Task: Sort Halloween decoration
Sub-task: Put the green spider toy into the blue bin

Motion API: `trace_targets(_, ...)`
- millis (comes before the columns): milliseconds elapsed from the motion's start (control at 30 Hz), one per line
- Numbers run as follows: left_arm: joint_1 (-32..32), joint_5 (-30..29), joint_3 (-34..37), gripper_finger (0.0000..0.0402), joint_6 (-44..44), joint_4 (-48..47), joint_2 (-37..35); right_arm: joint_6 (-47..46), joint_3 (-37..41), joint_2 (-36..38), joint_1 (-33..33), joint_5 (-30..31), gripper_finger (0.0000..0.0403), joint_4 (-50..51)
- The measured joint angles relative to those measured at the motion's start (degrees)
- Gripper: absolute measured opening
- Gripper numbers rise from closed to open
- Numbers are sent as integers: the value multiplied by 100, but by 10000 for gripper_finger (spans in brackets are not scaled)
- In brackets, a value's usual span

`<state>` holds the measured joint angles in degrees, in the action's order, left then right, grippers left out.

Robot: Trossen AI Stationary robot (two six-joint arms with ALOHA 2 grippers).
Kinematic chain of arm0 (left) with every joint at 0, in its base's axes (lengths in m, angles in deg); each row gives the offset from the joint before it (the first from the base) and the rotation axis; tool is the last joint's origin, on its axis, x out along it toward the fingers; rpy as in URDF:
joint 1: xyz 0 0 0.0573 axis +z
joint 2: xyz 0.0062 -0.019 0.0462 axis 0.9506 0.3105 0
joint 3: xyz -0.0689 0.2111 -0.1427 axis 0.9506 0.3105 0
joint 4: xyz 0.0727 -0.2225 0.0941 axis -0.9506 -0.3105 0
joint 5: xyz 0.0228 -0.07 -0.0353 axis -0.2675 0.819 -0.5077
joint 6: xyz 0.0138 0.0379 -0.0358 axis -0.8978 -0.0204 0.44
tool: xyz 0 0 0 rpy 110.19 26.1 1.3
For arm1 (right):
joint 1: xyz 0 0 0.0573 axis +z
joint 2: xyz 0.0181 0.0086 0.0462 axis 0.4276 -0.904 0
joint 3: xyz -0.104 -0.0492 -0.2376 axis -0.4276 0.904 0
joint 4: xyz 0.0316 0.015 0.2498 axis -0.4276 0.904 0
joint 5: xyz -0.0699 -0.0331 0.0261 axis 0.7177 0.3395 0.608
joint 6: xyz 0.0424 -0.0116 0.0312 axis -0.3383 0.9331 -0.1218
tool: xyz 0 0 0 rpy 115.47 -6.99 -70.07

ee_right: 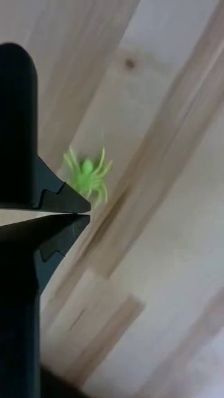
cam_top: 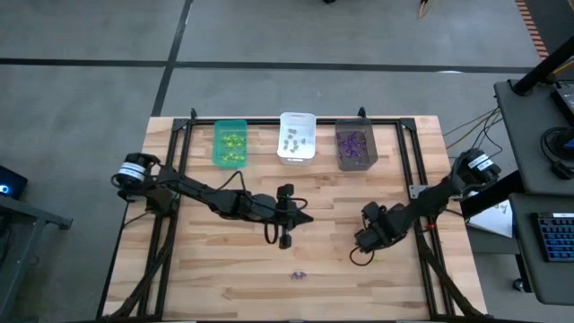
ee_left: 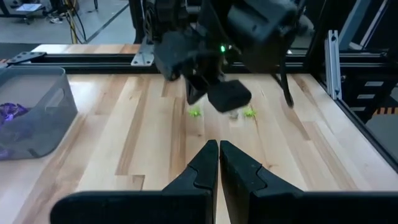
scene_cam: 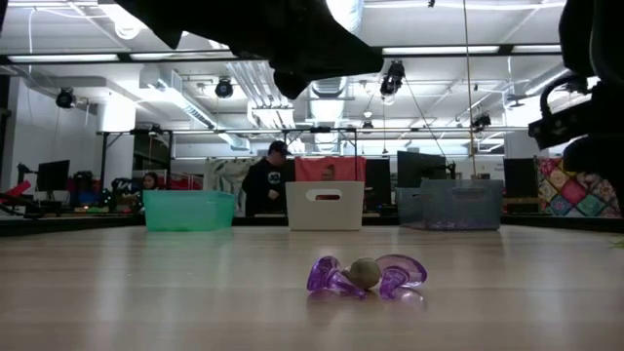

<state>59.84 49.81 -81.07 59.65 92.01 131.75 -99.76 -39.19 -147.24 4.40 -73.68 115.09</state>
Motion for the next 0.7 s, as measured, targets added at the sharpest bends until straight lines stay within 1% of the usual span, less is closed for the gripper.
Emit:
trace_targets(167,0,0,-6,0,0,4,-4,209,-2,-355,2,36,9,-558)
trace_targets(333,0,0,-6,0,2,-15,76,400,-246,-523,4,396,9,-801)
trace_targets(400,-4,0,-6,0,26,13,160,403,-352,-487,4,590,9,-974)
trace_targets(500,-11,0,-6,0,65,64,258,514,-449,-353,-1,705,9,-1145)
trace_targets(600,-11,0,-6,0,112,66,327,847,-546,-325,-1,875,9,-1385)
trace_targets(700,-17,2,-6,0,118,72,354,1170,-650,-229,-1,910,9,-1334)
